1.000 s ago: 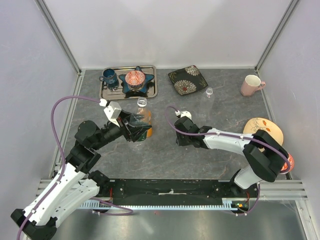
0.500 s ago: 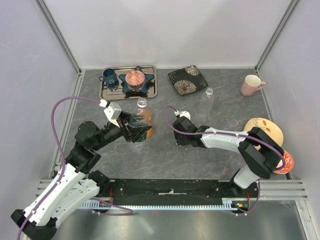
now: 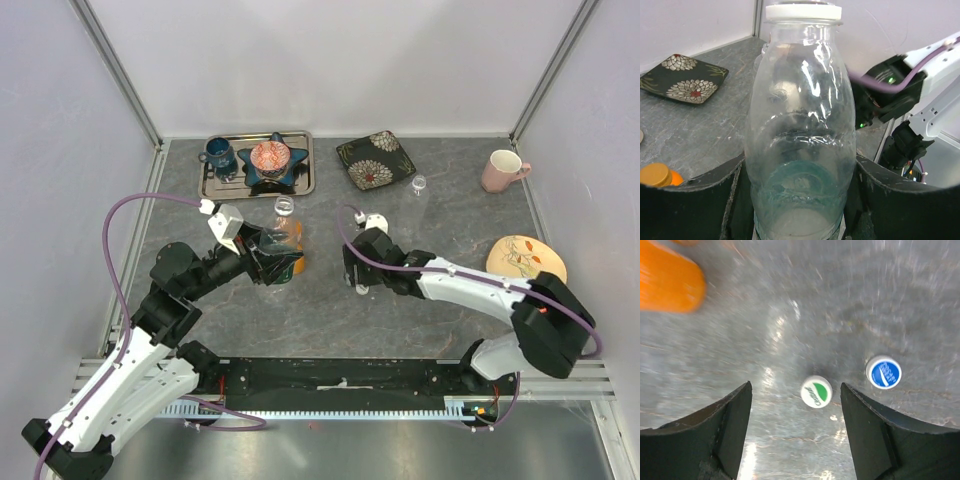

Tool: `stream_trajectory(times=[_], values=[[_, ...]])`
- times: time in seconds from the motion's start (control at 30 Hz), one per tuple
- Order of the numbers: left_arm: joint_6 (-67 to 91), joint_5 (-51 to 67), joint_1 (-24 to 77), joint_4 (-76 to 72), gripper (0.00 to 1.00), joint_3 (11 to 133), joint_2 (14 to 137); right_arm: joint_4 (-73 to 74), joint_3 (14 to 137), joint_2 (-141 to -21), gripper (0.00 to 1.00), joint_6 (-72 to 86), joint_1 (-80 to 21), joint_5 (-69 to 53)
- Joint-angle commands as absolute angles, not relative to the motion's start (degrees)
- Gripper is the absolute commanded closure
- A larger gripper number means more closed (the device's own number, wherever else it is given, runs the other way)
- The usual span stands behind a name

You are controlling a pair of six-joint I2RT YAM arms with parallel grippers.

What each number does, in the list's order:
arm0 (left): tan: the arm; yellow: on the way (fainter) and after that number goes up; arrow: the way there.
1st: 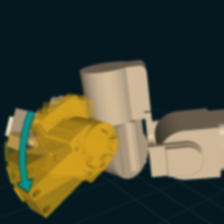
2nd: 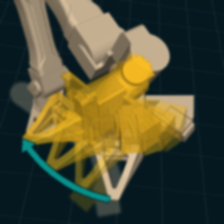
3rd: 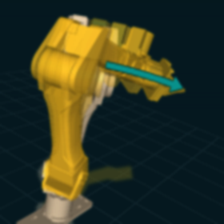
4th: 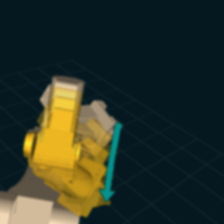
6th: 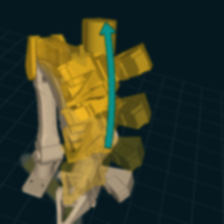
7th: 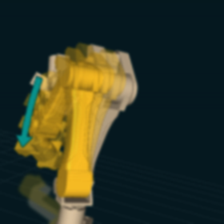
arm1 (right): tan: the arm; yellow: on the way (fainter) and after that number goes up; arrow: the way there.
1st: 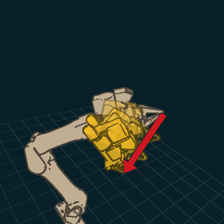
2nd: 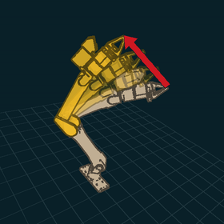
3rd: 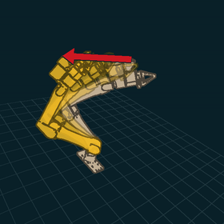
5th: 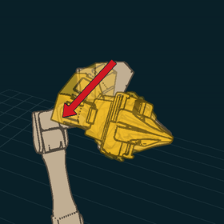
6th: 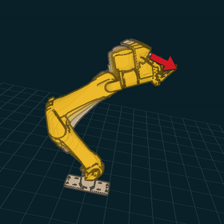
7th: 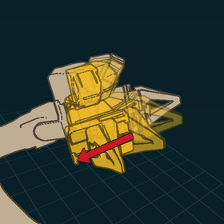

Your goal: Unscrew the bottle caps

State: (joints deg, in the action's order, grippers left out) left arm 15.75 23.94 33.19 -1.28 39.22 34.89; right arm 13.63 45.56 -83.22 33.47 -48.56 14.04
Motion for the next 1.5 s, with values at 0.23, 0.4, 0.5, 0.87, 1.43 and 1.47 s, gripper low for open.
stream_trajectory(times=[0.23, 0.4, 0.5, 0.87, 1.43, 1.47], values=[[13.7, 28.1, 33.0, -1.5, 0.48, 44.2, 41.9, 26.8, 73.7, -68.2, 0.21, 30.2, -48.8, 23.4], [13.8, 38.7, 33.2, 1.1, 0.48, 50.4, 50.1, 25.3, 79.7, -62.3, 0.20, 27.9, -48.9, 13.1], [14.3, 44.7, 34.0, 0.7, 0.48, 53.7, 54.9, 25.7, 81.6, -61.8, 0.19, 27.2, -48.8, 8.4], [13.2, 43.3, 38.0, 2.5, 0.46, 59.0, 61.3, 22.2, 78.1, -61.7, 0.18, 27.2, -48.8, 1.3], [10.5, 46.1, 40.0, 4.2, 0.43, 60.0, 62.5, 19.2, 75.4, -62.6, 0.76, 27.8, -48.8, -5.2], [10.5, 45.8, 40.0, 4.7, 0.41, 60.2, 62.4, 19.2, 75.1, -62.3, 0.81, 28.1, -48.8, -5.2]])
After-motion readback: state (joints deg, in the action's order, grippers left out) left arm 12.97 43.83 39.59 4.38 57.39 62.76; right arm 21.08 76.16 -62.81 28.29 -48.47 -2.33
